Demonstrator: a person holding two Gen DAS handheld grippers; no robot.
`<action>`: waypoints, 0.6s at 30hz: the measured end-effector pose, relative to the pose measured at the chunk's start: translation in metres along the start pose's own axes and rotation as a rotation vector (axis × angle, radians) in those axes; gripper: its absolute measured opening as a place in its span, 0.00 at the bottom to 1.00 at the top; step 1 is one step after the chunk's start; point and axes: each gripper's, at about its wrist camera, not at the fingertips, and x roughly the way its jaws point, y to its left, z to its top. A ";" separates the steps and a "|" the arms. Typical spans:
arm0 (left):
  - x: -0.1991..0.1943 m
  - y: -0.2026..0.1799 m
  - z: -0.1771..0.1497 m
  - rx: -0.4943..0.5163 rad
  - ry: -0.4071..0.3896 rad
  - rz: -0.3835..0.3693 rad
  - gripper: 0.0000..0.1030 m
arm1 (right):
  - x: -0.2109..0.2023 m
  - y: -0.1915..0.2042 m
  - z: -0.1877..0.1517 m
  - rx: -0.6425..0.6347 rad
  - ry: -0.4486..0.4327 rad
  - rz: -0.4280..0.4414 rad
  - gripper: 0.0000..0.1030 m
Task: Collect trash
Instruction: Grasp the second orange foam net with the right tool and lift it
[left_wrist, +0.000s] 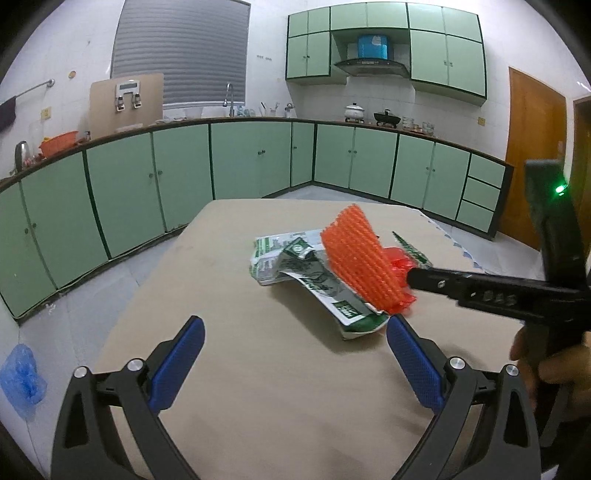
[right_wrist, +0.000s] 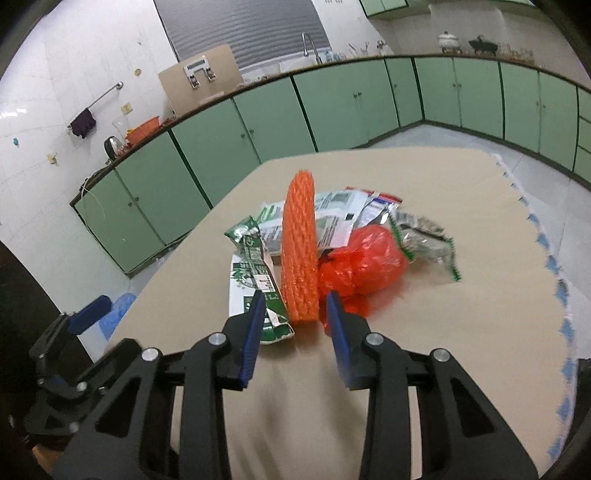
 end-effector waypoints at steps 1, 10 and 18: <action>0.000 0.002 -0.001 -0.002 0.001 -0.001 0.94 | 0.005 0.001 -0.001 0.000 0.007 -0.001 0.31; 0.007 0.011 -0.009 -0.017 0.023 -0.012 0.94 | 0.025 0.007 -0.003 -0.013 0.049 0.005 0.07; 0.006 -0.001 -0.007 -0.012 0.022 -0.033 0.94 | 0.008 0.001 0.001 -0.015 0.014 0.006 0.00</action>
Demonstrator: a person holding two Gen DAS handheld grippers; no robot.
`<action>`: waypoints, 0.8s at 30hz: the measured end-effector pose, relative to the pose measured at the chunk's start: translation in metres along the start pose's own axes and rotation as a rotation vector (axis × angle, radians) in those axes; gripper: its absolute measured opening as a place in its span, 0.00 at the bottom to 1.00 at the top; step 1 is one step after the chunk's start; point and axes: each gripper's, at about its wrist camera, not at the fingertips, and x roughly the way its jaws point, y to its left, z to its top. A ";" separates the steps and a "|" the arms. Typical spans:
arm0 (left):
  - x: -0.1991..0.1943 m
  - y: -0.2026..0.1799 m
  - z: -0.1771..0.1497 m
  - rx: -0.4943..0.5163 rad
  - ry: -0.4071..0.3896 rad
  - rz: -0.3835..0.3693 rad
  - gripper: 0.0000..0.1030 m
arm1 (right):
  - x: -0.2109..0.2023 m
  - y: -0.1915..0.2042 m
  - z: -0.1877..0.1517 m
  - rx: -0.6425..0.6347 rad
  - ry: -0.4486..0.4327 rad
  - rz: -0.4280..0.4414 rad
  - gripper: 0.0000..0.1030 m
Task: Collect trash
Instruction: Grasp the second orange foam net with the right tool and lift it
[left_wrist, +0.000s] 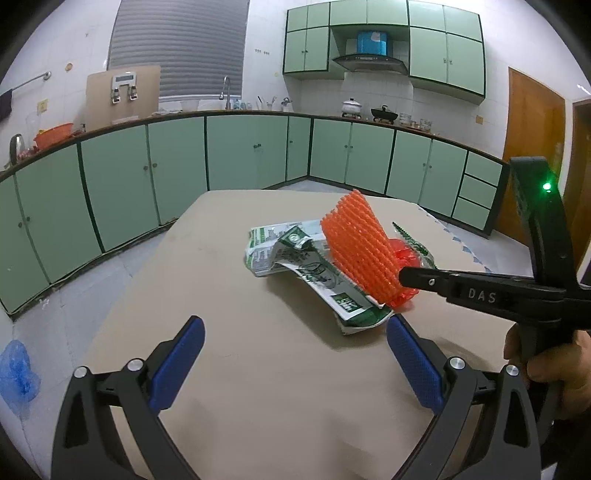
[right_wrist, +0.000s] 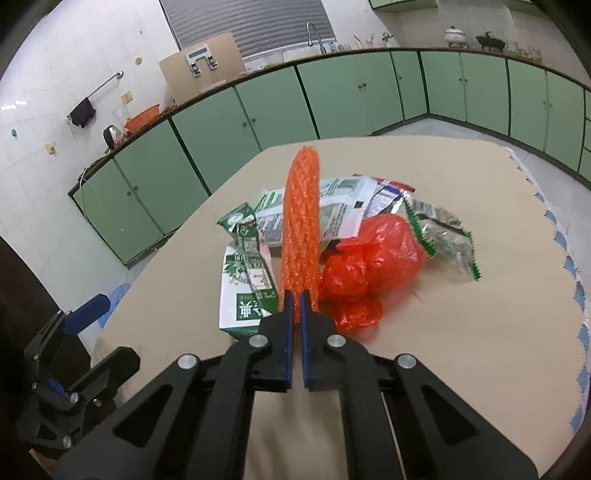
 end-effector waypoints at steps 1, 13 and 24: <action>0.000 -0.001 0.000 0.000 -0.001 -0.002 0.94 | -0.005 -0.002 0.001 0.005 -0.010 -0.001 0.00; 0.023 -0.041 0.001 0.008 0.015 -0.054 0.94 | -0.071 -0.041 -0.006 0.039 -0.108 -0.070 0.00; 0.056 -0.069 0.000 -0.007 0.053 -0.030 0.93 | -0.098 -0.089 -0.026 0.099 -0.125 -0.128 0.00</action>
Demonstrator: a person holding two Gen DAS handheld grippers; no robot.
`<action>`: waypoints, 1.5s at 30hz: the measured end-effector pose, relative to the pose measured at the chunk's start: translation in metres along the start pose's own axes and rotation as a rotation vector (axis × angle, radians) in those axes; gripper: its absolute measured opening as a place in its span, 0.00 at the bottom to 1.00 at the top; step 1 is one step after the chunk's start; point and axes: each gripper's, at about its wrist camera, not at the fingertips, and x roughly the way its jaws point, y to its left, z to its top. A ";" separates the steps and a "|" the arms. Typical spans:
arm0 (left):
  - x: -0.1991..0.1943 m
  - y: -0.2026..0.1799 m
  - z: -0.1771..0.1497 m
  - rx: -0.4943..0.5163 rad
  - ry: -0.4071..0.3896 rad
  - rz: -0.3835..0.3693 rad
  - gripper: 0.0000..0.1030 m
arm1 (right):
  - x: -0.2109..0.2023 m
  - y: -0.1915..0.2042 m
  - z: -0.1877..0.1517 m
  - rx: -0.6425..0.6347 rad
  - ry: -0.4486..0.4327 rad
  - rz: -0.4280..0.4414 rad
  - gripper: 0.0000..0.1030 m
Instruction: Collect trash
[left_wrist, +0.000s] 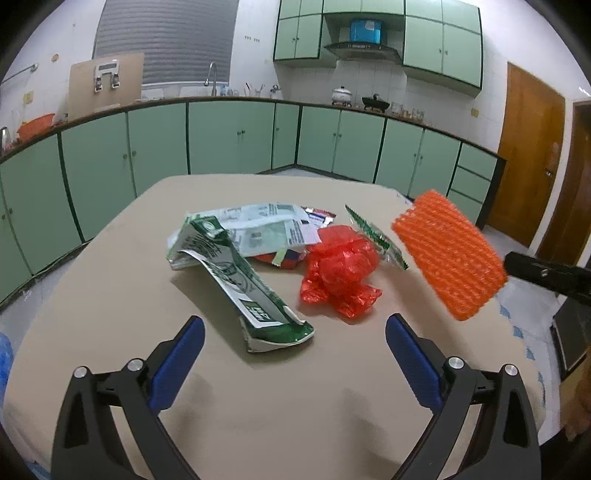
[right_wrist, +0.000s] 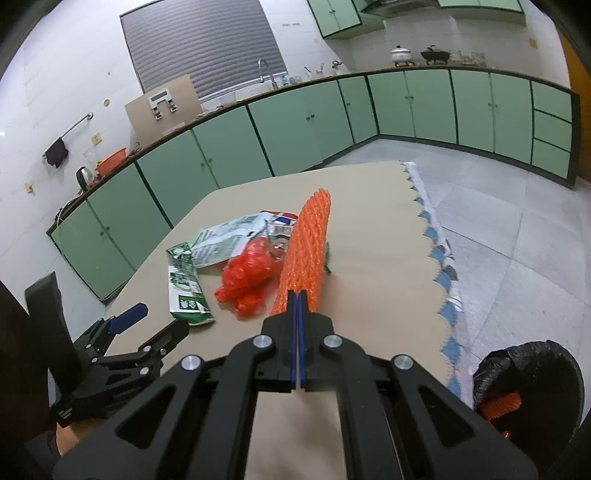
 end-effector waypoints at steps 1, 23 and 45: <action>0.003 -0.001 0.000 0.001 0.008 0.002 0.93 | -0.001 -0.002 0.000 0.002 -0.001 0.000 0.00; 0.047 0.020 0.004 -0.130 0.199 0.024 0.52 | -0.004 -0.012 -0.003 0.019 -0.010 -0.003 0.00; -0.009 0.006 0.013 -0.081 0.112 -0.060 0.48 | -0.012 -0.009 -0.006 0.022 -0.015 -0.010 0.00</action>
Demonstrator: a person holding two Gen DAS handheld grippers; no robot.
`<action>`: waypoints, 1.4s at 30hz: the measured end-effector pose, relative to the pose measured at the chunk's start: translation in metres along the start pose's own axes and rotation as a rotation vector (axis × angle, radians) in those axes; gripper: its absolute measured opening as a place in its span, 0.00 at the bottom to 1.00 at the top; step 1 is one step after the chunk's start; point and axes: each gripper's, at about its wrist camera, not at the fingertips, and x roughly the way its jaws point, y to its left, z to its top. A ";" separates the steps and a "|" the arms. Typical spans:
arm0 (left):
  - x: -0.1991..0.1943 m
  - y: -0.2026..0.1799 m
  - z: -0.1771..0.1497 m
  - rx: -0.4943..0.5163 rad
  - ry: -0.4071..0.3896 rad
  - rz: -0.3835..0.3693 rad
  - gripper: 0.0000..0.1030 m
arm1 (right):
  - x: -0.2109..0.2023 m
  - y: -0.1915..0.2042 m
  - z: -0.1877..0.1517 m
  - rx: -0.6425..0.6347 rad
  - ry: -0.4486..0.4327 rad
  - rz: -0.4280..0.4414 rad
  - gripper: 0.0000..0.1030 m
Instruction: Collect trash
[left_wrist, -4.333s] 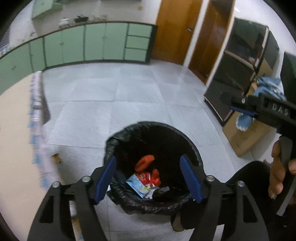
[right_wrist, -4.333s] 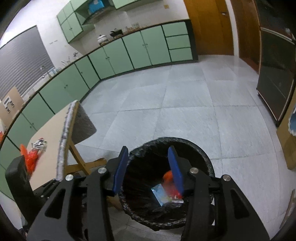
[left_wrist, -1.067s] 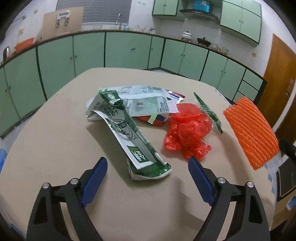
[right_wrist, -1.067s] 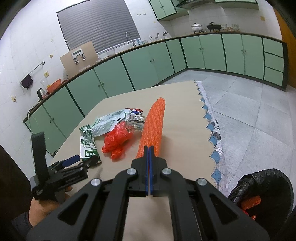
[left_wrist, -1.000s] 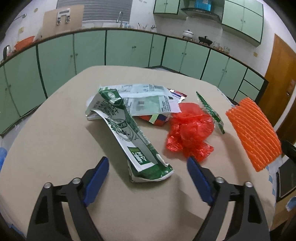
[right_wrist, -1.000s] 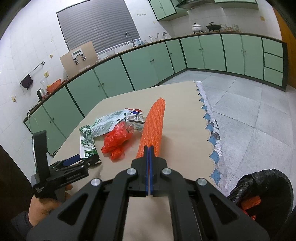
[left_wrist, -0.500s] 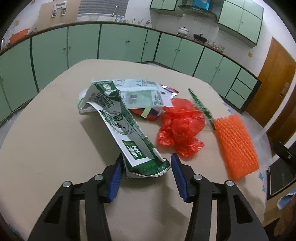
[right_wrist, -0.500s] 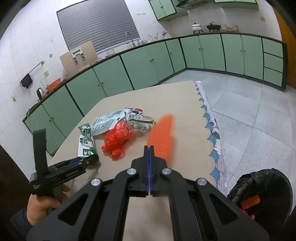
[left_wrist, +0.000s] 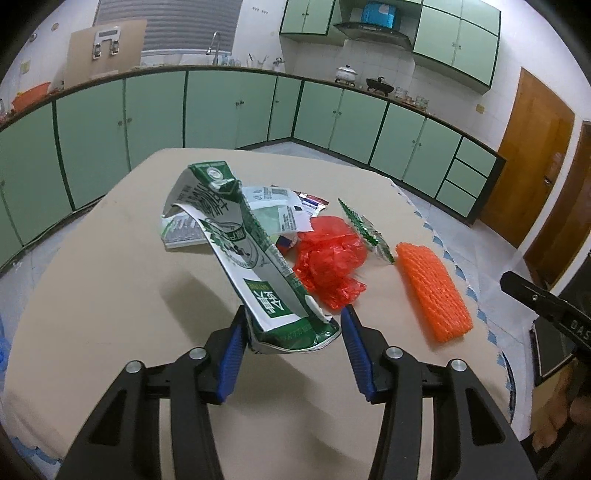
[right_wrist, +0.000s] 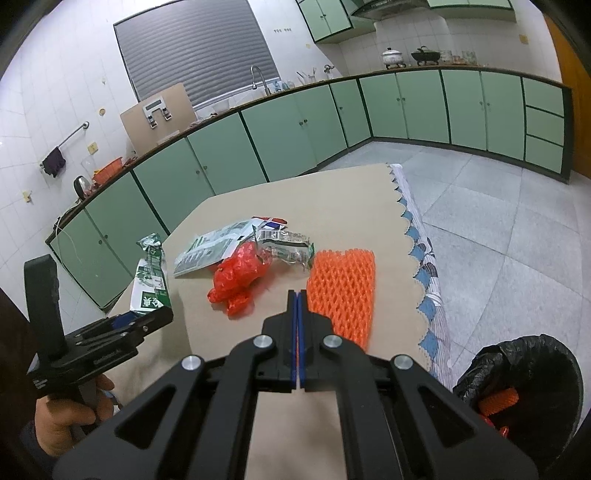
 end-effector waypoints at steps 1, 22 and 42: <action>-0.002 0.000 -0.003 0.003 -0.001 0.000 0.48 | 0.000 -0.001 0.000 0.001 0.002 -0.002 0.00; -0.009 0.001 -0.006 0.012 -0.009 -0.004 0.48 | 0.030 -0.015 -0.013 0.033 0.083 -0.086 0.53; -0.032 -0.020 -0.015 0.068 -0.009 -0.065 0.48 | 0.009 -0.025 -0.022 0.025 0.109 -0.077 0.17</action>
